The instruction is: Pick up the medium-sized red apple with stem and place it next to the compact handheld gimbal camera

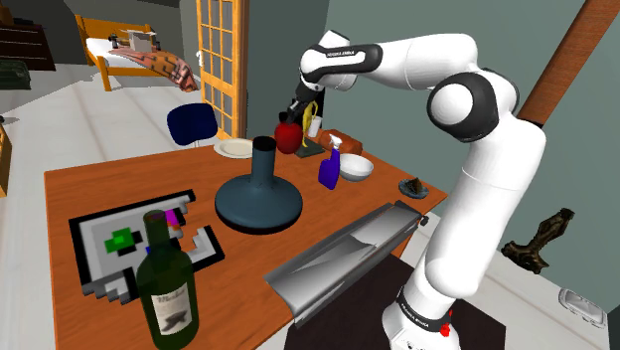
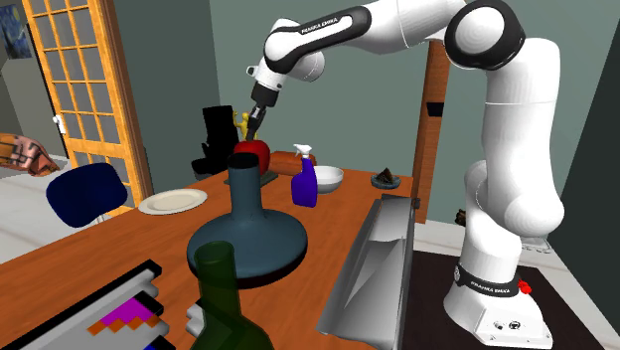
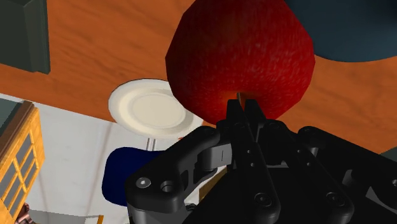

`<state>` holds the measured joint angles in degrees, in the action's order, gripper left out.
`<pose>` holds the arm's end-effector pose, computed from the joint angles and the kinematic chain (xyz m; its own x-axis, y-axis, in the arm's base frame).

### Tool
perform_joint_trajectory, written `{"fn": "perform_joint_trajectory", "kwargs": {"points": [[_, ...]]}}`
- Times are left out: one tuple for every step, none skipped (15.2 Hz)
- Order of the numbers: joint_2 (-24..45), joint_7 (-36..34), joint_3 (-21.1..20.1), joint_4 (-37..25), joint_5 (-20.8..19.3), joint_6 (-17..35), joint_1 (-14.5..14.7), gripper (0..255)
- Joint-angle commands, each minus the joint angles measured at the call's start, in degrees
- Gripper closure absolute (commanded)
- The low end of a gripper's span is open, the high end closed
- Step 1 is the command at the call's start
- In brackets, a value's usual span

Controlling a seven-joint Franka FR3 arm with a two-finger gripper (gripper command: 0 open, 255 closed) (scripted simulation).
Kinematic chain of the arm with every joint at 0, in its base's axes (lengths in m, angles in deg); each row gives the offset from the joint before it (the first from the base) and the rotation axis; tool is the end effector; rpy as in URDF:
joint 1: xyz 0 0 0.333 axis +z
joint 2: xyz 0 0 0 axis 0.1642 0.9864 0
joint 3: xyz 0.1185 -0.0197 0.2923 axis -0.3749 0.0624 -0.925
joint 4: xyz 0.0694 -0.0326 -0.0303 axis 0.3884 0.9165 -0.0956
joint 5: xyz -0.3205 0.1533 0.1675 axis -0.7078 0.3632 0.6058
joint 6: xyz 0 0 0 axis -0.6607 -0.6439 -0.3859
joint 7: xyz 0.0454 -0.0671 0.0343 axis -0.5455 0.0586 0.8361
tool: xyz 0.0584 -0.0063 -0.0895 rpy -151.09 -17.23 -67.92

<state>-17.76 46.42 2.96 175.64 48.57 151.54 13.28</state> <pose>0.6053 -0.1345 0.5503 0.8830 0.2402 0.4032 0.2431 -0.9690 0.0447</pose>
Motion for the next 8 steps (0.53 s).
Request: {"fn": "perform_joint_trajectory", "kwargs": {"points": [[-0.22, -0.34, 0.05, -1.21, -0.28, -1.40, -0.01, 255], [-0.26, -0.50, 0.07, -1.93, -0.39, -2.15, -0.03, 255], [-0.28, -0.65, 0.09, -2.66, -0.50, -2.89, -0.04, 255], [-0.29, -0.80, 0.11, -3.41, -0.59, -3.64, -0.06, 255], [-0.28, -0.95, 0.13, -4.18, -0.67, -4.40, -0.08, 255], [-0.27, -1.09, 0.16, -4.97, -0.75, -5.16, -0.10, 255], [-0.27, -1.11, 0.16, -5.07, -0.77, -5.27, -0.10, 255], [-1.92, -0.30, 0.51, -3.13, -0.94, -5.02, -0.44, 255]]}}
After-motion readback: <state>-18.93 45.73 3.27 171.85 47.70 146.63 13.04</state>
